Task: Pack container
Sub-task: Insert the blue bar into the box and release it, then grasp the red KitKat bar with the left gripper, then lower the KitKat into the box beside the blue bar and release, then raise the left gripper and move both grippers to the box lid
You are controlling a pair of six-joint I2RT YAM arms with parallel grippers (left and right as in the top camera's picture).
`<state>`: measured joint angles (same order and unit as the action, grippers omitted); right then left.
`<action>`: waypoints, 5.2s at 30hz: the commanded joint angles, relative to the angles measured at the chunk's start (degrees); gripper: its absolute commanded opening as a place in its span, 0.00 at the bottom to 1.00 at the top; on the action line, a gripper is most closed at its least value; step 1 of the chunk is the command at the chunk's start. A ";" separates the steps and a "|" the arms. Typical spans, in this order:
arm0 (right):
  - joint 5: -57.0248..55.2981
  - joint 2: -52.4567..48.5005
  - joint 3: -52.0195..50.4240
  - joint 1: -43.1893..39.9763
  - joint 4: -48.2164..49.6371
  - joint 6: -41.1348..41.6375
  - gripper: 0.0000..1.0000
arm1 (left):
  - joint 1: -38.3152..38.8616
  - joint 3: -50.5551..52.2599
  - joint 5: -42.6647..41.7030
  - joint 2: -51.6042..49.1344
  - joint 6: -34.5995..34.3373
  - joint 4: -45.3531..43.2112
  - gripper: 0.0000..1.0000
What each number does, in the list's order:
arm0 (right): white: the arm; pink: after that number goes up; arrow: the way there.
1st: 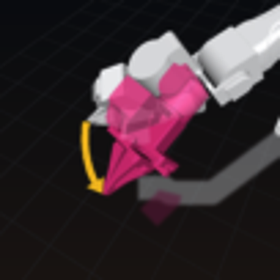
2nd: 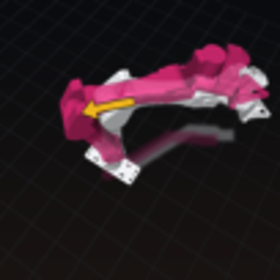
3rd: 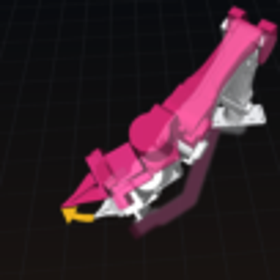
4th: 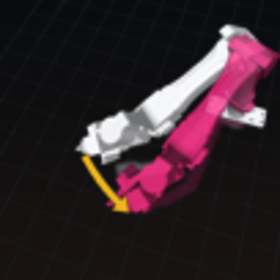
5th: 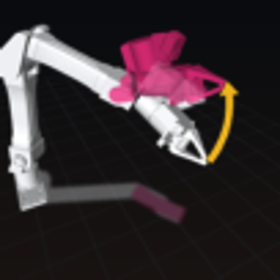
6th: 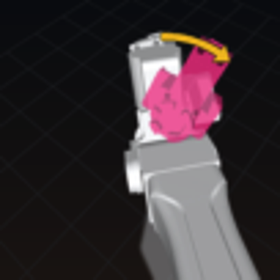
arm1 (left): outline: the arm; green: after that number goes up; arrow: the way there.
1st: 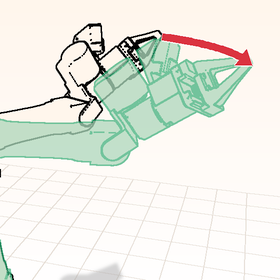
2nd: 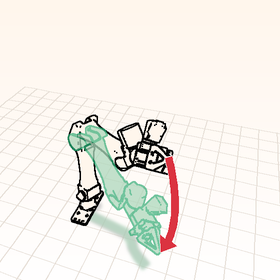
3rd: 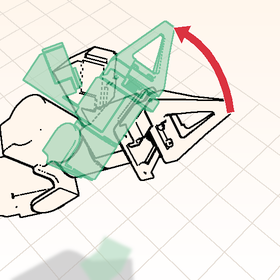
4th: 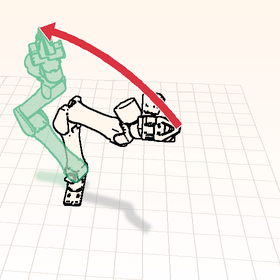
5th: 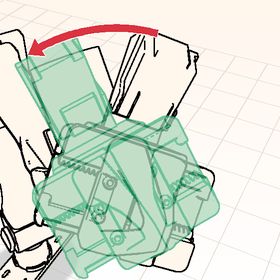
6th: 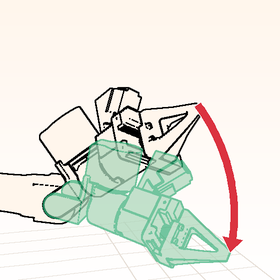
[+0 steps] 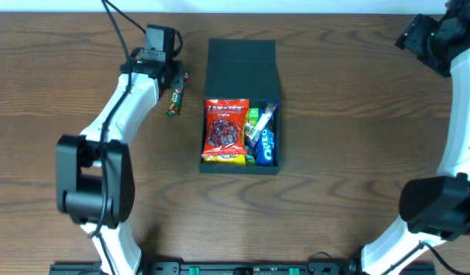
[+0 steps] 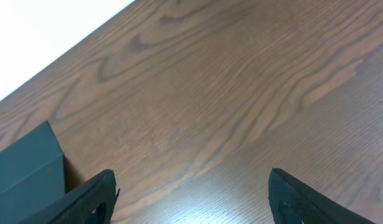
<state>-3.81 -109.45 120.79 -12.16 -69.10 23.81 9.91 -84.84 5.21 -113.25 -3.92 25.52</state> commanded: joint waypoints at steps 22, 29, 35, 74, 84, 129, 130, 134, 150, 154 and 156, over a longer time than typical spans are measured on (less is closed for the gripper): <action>1.51 0.17 0.28 -0.50 -1.95 -0.04 0.79 | -0.98 0.15 -6.73 -11.32 5.25 -0.17 0.25; 1.49 0.17 0.28 -0.52 -1.18 -0.09 0.79 | -0.87 -5.66 -6.12 -4.98 5.22 1.33 0.24; 1.49 0.17 0.28 -0.52 -0.07 -0.09 0.80 | 2.43 -9.77 -6.93 3.04 1.99 5.90 0.22; 1.51 0.17 0.28 -0.50 -1.42 -0.76 0.81 | 29.46 -9.35 -4.37 3.85 3.32 15.69 0.63; 1.51 0.17 0.28 -0.50 -1.90 -0.76 0.82 | 29.49 -0.42 -4.90 3.85 3.10 5.64 0.57; 1.49 0.17 0.28 -0.50 -1.14 -0.74 0.82 | 26.93 -9.57 -9.94 -1.95 -0.63 3.52 0.13; 1.51 0.17 0.28 -0.50 -1.14 -0.74 0.82 | 26.60 -10.32 -10.01 -1.95 -1.90 4.52 0.13; 1.51 0.17 0.28 -0.50 -1.09 -0.74 0.82 | 25.27 -12.98 -11.93 -1.95 -6.78 9.14 0.13; 1.51 0.17 0.28 -0.50 -0.52 -0.72 0.82 | 24.24 -13.16 -23.93 -1.95 -13.22 18.62 0.16; 1.53 0.17 0.28 -0.50 -0.55 -0.72 0.82 | 24.24 -13.16 -23.93 -1.95 -13.25 20.35 0.19; 1.51 0.17 0.28 -0.50 -0.52 -0.72 0.82 | 24.24 -13.16 -23.93 -1.95 -13.25 20.98 0.27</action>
<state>-2.28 -109.45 120.79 -12.16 -69.58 23.79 34.33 -96.84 -17.96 -115.33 -16.91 46.13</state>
